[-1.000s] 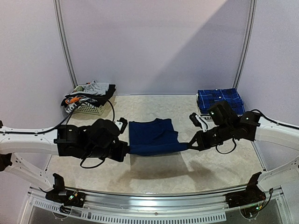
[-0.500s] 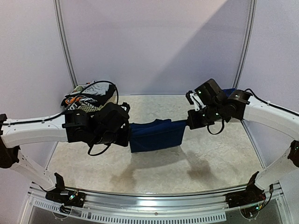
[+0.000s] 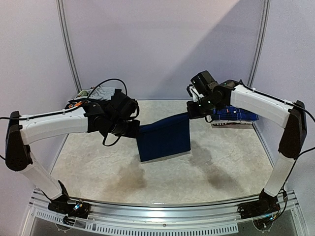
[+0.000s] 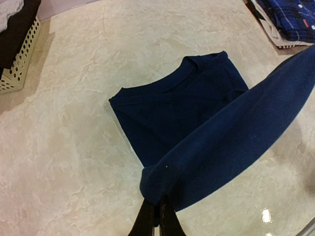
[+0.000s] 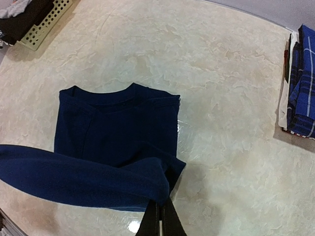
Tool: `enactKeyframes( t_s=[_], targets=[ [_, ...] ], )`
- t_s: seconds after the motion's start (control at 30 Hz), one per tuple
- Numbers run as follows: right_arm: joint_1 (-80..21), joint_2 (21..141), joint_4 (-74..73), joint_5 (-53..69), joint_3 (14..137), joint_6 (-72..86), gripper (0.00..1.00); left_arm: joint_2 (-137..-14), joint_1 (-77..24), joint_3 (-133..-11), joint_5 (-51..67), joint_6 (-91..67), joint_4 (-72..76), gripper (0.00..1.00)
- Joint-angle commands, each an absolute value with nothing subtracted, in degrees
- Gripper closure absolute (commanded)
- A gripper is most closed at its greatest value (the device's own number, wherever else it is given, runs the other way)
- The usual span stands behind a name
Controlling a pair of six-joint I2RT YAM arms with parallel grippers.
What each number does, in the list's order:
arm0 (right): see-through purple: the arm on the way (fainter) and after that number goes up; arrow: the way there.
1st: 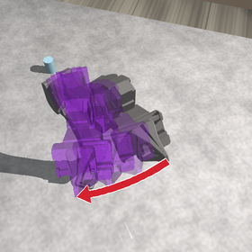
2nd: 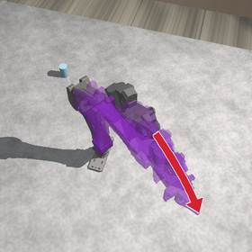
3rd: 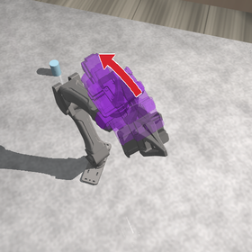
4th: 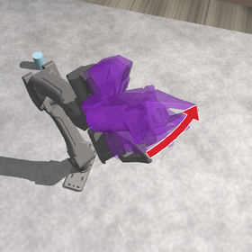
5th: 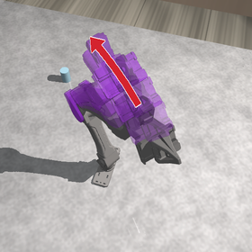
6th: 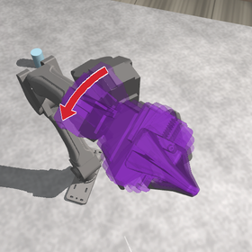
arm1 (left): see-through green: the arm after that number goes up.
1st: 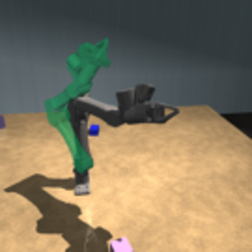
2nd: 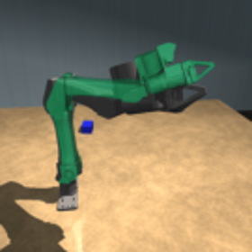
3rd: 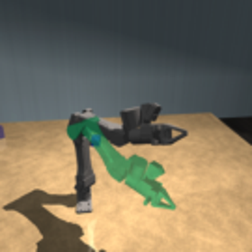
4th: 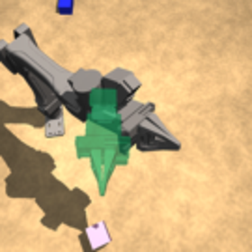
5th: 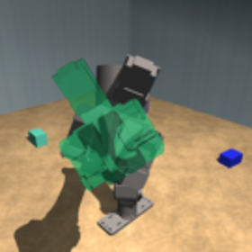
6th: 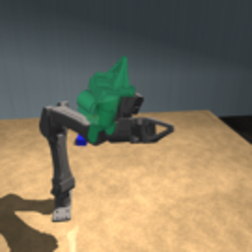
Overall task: Fold and stack the mixed laundry pile
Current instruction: Fold the 2/3-rectangle-folded T-shirt at the center of the board.
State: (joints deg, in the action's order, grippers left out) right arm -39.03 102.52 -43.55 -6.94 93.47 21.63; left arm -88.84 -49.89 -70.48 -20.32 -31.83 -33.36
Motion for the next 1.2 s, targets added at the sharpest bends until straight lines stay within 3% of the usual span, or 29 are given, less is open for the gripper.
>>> enactKeyframes(
  t_s=[0.0, 1.17],
  targets=[
    [-36.5, 107.3, -46.0, -9.2, 97.7, 19.9, 1.00, -92.8, -46.5, -73.3, -19.2, -28.7, -35.2, 1.00],
    [-29.4, 135.4, -44.6, -0.6, 120.3, 16.5, 1.00, -117.7, -34.8, -88.1, -14.6, -23.7, -31.7, 1.00]
  ],
)
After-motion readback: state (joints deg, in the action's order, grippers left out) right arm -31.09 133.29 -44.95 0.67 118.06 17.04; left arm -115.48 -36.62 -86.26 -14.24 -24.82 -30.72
